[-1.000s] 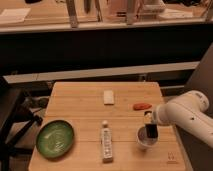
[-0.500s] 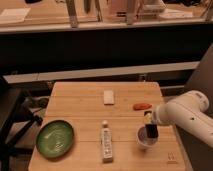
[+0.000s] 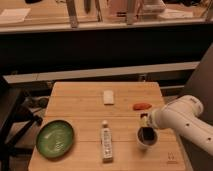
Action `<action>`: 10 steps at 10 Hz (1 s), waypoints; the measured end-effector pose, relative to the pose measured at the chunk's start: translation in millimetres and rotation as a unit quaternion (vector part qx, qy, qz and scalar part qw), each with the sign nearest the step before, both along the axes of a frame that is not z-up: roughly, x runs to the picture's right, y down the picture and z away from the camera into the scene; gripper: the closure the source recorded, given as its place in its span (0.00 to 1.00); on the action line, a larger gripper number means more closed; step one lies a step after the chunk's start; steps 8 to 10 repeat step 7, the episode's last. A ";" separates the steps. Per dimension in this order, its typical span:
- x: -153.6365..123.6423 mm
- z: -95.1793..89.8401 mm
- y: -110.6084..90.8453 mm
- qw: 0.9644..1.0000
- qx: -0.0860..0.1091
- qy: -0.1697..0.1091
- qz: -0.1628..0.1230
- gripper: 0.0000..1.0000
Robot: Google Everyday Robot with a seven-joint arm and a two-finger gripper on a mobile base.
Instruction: Place the eraser in the ceramic cup
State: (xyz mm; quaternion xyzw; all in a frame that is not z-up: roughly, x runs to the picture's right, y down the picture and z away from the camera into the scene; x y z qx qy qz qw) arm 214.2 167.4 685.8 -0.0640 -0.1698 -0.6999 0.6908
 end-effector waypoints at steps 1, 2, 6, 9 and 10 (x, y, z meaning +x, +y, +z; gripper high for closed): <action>-0.5 0.6 1.4 1.000 0.000 -0.003 0.002 0.20; -0.7 1.2 2.9 1.000 -0.001 -0.006 0.004 0.20; 1.8 2.1 7.5 1.000 -0.002 -0.014 0.013 0.20; 3.1 1.5 7.5 1.000 -0.002 -0.014 0.015 0.22; 3.1 1.5 7.5 1.000 -0.002 -0.014 0.015 0.22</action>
